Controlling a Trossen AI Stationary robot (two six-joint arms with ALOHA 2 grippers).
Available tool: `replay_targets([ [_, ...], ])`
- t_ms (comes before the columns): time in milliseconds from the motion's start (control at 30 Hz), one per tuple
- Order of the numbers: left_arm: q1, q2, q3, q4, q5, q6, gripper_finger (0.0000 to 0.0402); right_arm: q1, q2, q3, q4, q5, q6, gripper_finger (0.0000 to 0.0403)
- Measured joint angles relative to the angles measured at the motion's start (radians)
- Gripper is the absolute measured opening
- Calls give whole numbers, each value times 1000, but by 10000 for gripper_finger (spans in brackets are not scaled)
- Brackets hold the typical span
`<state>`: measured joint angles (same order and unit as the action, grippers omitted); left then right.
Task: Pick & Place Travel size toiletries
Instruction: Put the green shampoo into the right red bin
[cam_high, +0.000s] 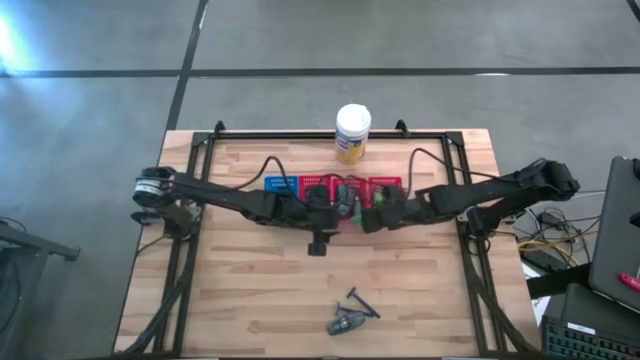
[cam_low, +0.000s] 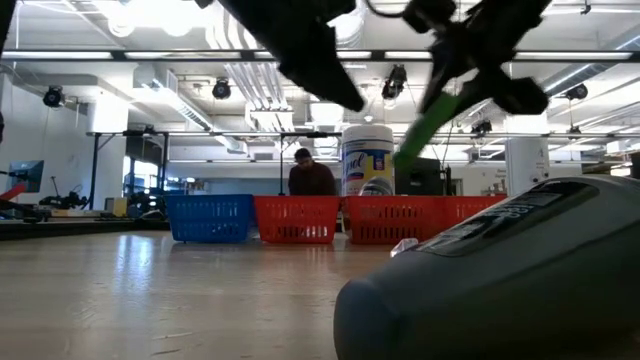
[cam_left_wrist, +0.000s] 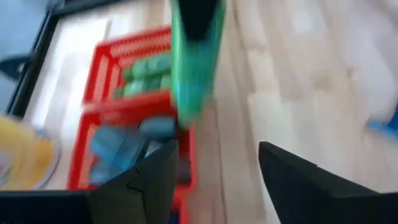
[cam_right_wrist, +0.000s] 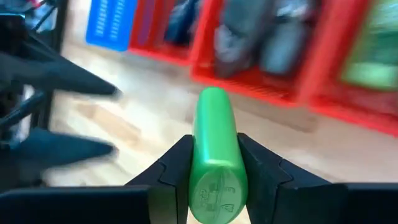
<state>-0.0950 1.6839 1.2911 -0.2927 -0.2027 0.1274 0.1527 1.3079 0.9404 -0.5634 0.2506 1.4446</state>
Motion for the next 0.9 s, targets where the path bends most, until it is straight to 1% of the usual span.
replay_targets([
  [133,4,-60,-3,-109,-25,-29,232,21,-60,1,-127,118,54,99],
  [267,3,-110,-5,-138,-26,-60,233,51,-124,4,-230,328,119,99],
  [367,3,-123,-27,-146,-34,-83,234,77,-110,-1,-325,444,131,99],
  [433,4,-131,-47,-158,-36,-108,234,79,-79,-7,-345,464,114,99],
  [533,4,-135,-75,-188,-31,-175,234,78,-6,-14,-342,462,71,99],
  [600,4,-135,-90,-213,-19,-211,234,77,48,-14,-345,463,70,100],
  [667,2,-137,-106,-216,-1,-241,234,76,94,-15,-358,488,81,103],
  [767,1,-147,-132,-216,48,-281,234,62,164,-15,-377,536,99,119],
  [900,1,-153,-156,-222,64,-306,234,37,233,-15,-372,521,100,154],
])
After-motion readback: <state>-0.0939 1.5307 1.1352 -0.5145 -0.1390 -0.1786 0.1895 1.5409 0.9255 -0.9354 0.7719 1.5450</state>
